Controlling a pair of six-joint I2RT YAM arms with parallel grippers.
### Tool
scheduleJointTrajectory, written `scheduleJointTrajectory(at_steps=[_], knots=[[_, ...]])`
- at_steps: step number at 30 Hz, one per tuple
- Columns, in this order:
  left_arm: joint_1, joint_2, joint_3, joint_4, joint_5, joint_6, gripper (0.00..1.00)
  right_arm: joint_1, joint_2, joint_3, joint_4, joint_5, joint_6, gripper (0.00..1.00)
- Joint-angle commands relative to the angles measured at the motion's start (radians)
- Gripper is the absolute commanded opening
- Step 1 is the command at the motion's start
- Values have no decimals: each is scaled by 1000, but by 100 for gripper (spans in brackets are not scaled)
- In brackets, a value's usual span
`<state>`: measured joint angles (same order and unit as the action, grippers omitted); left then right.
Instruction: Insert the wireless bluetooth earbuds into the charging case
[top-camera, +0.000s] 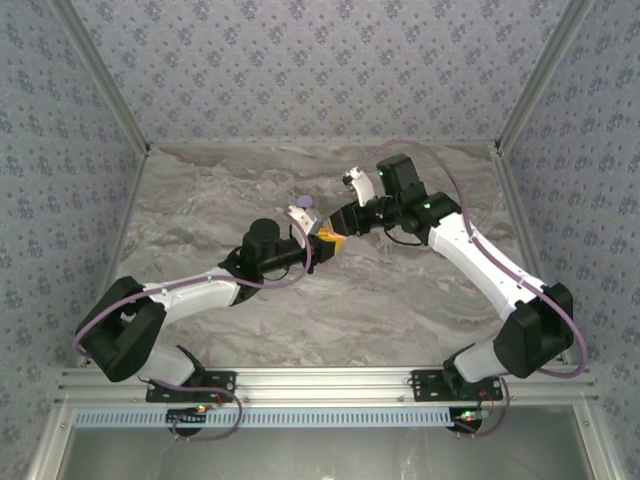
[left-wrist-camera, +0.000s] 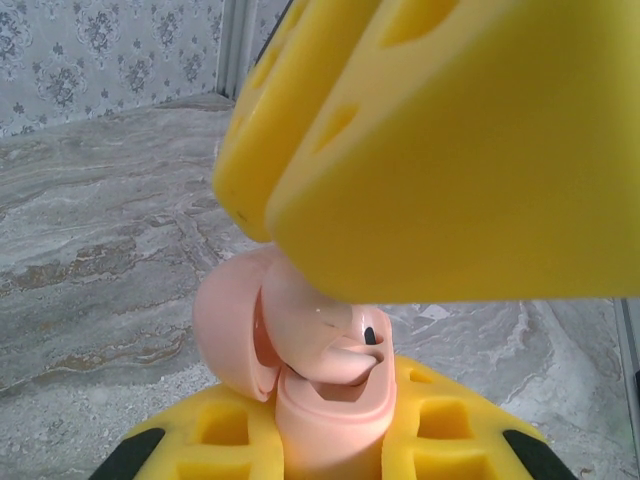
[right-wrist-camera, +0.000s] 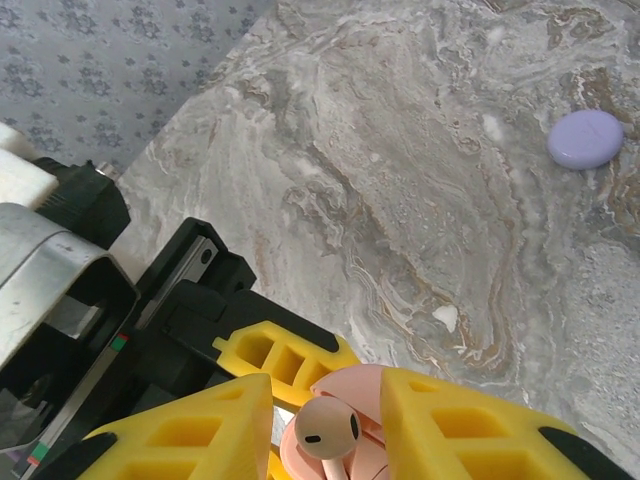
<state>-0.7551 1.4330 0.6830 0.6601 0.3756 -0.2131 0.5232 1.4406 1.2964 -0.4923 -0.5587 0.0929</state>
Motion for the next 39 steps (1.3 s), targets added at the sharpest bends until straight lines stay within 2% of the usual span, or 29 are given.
scheduleJointTrajectory(at_steps=[1,21,27,32,39], knots=[[-8,-34,39,7,-6,23,6,15,17,37,-48,38,-28,35],[-7,-57,22,6,-50,25,6,21,27,46,-83,94,-35,28],[-8,-54,16,16,-59,20,5,20,11,40,-72,102,-25,28],[-9,-51,7,15,-94,17,5,19,-22,25,-56,122,-16,34],[-8,-52,9,3,-129,20,5,18,-42,7,-54,138,-13,32]])
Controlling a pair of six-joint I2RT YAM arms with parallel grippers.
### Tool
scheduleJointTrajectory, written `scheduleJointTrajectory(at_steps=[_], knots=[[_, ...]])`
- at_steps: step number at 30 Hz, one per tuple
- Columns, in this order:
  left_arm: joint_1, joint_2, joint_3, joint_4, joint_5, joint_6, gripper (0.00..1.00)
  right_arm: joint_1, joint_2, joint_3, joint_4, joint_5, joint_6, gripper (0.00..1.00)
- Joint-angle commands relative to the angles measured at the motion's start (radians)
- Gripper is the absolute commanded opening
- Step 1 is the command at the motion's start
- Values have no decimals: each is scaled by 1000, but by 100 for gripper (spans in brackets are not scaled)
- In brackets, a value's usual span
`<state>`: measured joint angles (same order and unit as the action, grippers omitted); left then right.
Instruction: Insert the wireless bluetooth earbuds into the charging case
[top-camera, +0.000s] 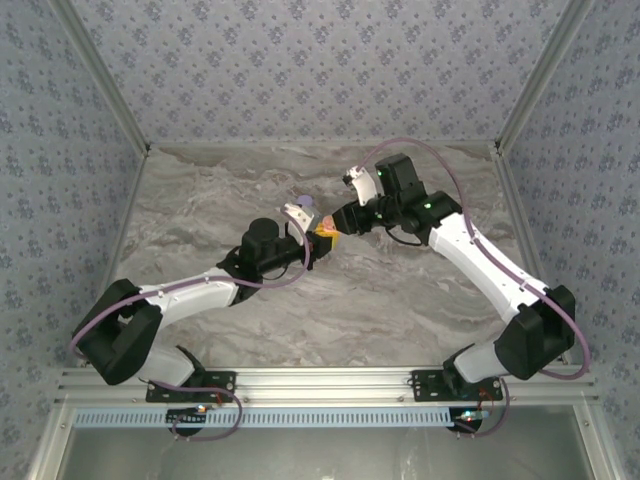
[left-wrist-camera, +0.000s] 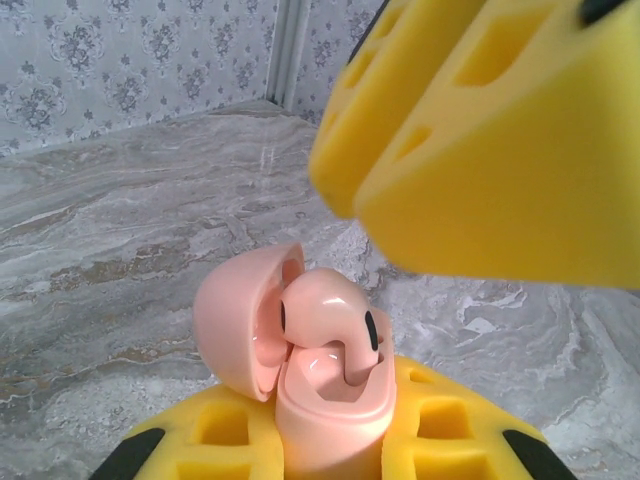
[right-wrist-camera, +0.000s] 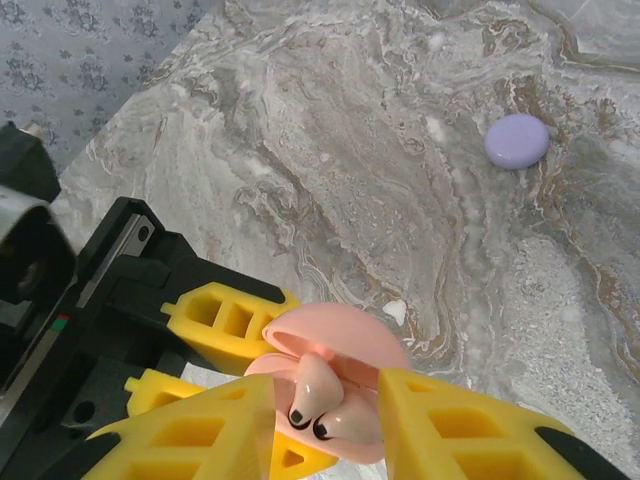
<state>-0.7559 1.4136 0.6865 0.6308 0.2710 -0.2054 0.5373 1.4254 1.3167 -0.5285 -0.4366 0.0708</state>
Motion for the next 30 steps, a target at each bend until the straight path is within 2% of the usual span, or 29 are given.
scheduleJointTrajectory(at_steps=[1,10,21,30], knots=[[-7,-32,6,32,-26,12,5,4,-27,-16,-16,16,10,31],[-7,-42,2,53,21,11,5,4,-5,-16,-19,17,14,16],[-7,-43,7,61,66,13,5,6,28,-2,-21,-16,11,17],[-7,-33,14,49,71,15,5,11,29,6,-40,-11,-3,23]])
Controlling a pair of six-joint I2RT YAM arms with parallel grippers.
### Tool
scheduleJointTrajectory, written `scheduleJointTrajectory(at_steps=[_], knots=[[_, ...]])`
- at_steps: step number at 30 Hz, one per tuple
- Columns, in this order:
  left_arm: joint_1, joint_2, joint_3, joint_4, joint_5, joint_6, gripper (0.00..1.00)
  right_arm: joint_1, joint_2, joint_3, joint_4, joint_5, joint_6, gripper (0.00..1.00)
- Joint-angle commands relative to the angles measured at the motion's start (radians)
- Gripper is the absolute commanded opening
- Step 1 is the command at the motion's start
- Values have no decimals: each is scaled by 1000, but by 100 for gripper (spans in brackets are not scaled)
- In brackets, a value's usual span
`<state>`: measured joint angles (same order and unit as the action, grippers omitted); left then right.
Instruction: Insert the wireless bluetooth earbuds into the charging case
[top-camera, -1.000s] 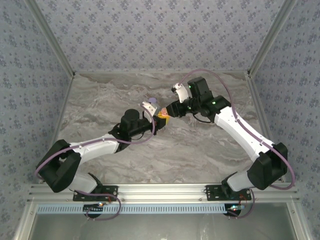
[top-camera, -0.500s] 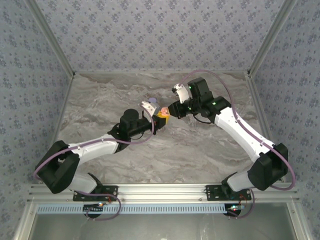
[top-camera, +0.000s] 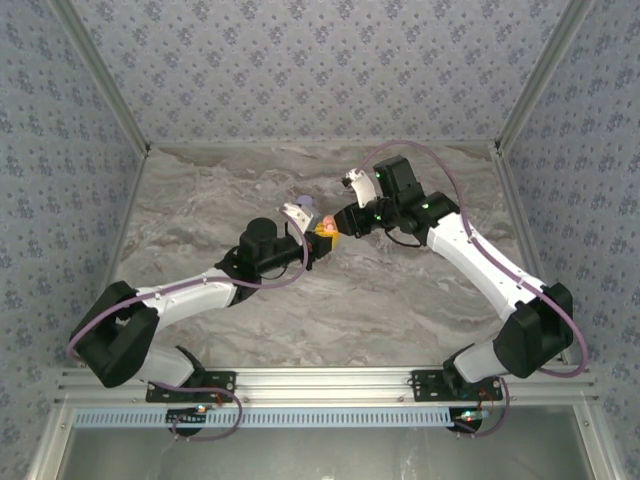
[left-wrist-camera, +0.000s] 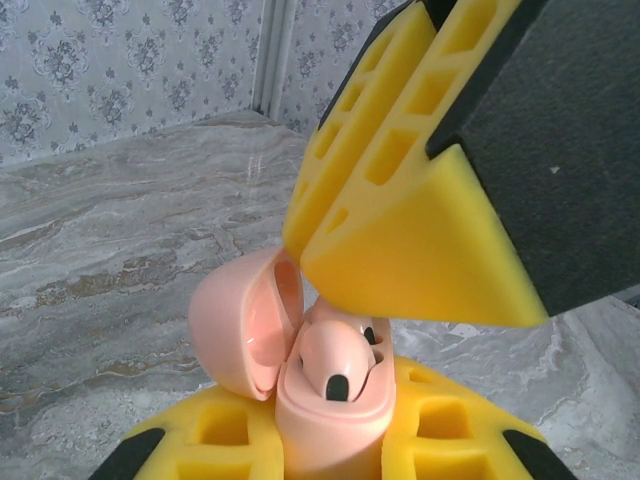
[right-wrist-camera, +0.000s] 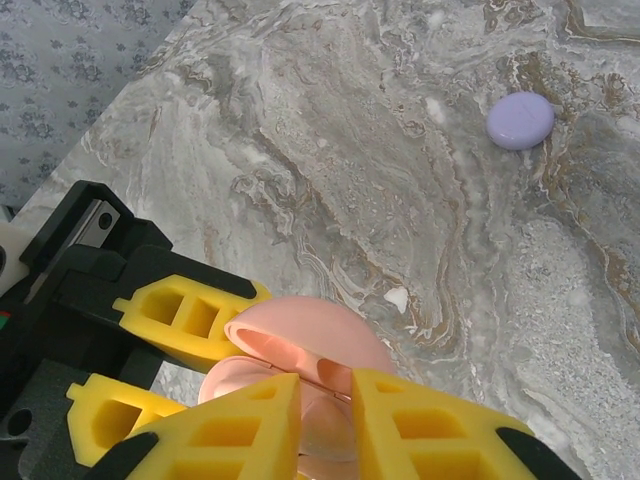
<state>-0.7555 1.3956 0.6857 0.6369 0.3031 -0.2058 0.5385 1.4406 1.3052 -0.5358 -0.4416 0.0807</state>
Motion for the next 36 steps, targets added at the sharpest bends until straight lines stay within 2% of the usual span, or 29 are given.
scheduleJointTrajectory(at_steps=[1,9,15,18,25,36], knots=[[-8,-16,16,38,36,15,5,10,15,20,-35,4,-13,23],[-8,-24,11,15,15,20,5,-8,-54,-26,24,84,31,24],[-7,-36,3,46,59,19,6,-98,-103,-104,98,77,106,24],[-7,-41,3,67,111,23,6,-138,-96,-150,106,26,118,24],[-7,-38,3,140,234,15,6,-191,-56,-193,172,-183,114,15],[-7,-15,7,176,271,4,6,-190,-39,-205,219,-360,99,11]])
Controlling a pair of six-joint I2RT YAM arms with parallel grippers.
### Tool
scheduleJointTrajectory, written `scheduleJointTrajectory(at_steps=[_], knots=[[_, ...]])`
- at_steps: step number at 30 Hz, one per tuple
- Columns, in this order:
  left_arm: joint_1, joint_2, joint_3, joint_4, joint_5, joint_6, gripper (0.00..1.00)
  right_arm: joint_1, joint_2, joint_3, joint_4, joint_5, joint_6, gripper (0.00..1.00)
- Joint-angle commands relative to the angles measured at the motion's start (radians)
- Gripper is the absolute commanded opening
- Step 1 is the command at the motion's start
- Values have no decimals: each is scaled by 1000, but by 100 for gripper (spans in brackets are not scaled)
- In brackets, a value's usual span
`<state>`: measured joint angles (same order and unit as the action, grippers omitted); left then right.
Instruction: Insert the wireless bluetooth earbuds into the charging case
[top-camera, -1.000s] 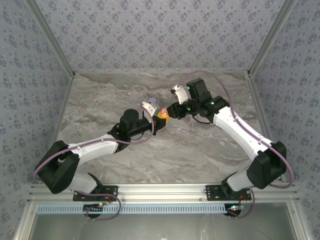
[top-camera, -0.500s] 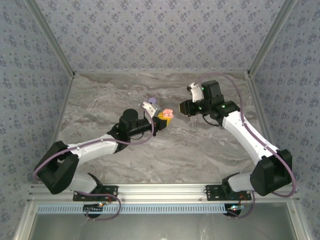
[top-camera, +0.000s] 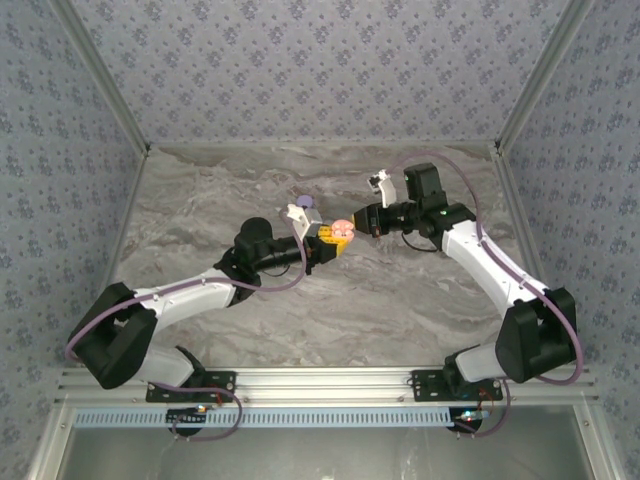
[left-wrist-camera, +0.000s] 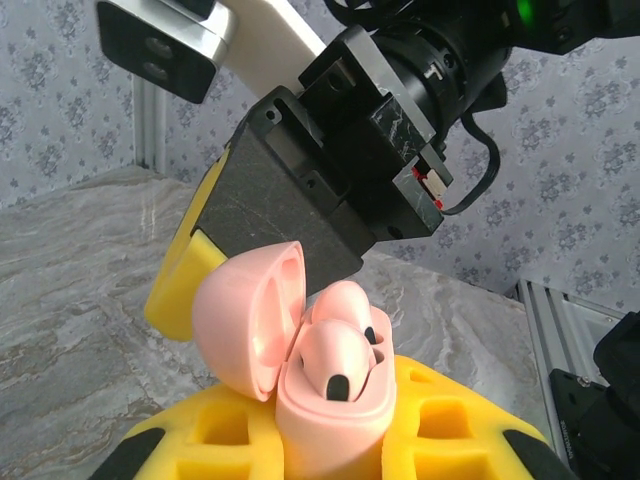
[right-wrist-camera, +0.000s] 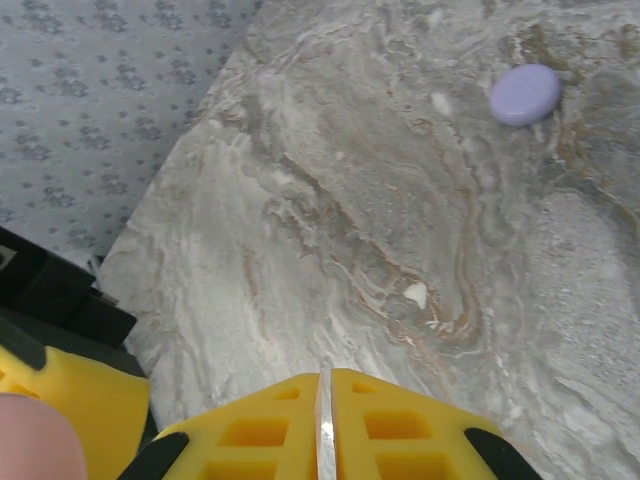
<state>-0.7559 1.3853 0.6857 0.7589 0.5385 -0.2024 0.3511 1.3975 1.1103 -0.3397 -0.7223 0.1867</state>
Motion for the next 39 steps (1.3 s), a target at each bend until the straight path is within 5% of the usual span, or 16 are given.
scheduleJointTrajectory(at_steps=[1,12,25,34,39], knots=[[-7,-2,8,55,35,-1,6,-4,4,-9,27,-90,-7,12],[-7,37,15,76,37,-23,6,6,0,-9,50,-236,-24,12],[-2,71,23,31,-26,-39,6,9,-29,-15,20,-211,-58,13],[11,94,91,-189,-233,-63,8,-1,-22,8,-84,249,-13,16],[26,138,148,-317,-338,-133,9,-25,2,4,-124,397,26,17]])
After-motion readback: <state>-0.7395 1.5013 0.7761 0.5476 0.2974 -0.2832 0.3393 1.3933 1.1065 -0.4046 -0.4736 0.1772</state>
